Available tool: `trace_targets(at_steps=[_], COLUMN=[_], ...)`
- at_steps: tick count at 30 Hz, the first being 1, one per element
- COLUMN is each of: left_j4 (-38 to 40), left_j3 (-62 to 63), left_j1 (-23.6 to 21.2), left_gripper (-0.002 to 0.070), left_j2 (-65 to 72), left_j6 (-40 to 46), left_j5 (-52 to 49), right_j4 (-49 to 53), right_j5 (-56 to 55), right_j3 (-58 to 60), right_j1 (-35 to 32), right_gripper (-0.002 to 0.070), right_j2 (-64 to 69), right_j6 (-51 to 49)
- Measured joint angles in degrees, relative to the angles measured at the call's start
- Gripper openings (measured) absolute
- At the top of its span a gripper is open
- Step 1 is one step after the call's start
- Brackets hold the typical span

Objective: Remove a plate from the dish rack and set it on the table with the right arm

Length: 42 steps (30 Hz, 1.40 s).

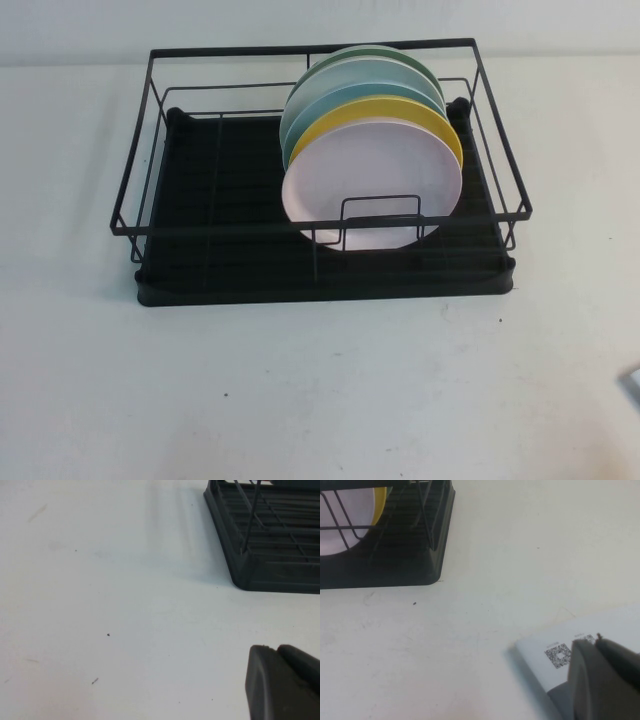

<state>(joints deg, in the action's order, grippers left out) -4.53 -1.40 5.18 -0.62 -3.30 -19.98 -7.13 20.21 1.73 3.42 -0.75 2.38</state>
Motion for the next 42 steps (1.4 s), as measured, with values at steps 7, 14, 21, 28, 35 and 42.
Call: trace_targets(at_steps=[7, 14, 21, 28, 35, 42], left_j4=[0.0, 0.0, 0.0, 0.0, 0.0, 0.0], left_j3=[0.0, 0.0, 0.0, 0.0, 0.0, 0.0], left_j1=[0.0, 0.0, 0.0, 0.0, 0.0, 0.0], left_gripper=[-0.0004, -0.0004, -0.0004, -0.0004, -0.0004, -0.0004], left_j2=[0.0, 0.0, 0.0, 0.0, 0.0, 0.0], left_j6=[0.0, 0.0, 0.0, 0.0, 0.0, 0.0], left_j5=[0.0, 0.0, 0.0, 0.0, 0.0, 0.0], right_j4=[-6.45, -24.76, -37.39, -35.49, -33.31, -32.42], right_j5=[-1.78, -10.83, -15.64, -13.69, 4.58, 14.96], right_j3=[0.0, 0.0, 0.0, -1.34, -13.27, -25.01], right_j1=[0.0, 0.0, 0.0, 0.0, 0.0, 0.0], right_gripper=[-0.002, -0.002, -0.002, -0.002, -0.002, -0.002], right_j2=[0.0, 0.0, 0.0, 0.0, 3.31, 20.9], right_j6=[0.0, 0.0, 0.0, 0.15, 4.85, 10.07])
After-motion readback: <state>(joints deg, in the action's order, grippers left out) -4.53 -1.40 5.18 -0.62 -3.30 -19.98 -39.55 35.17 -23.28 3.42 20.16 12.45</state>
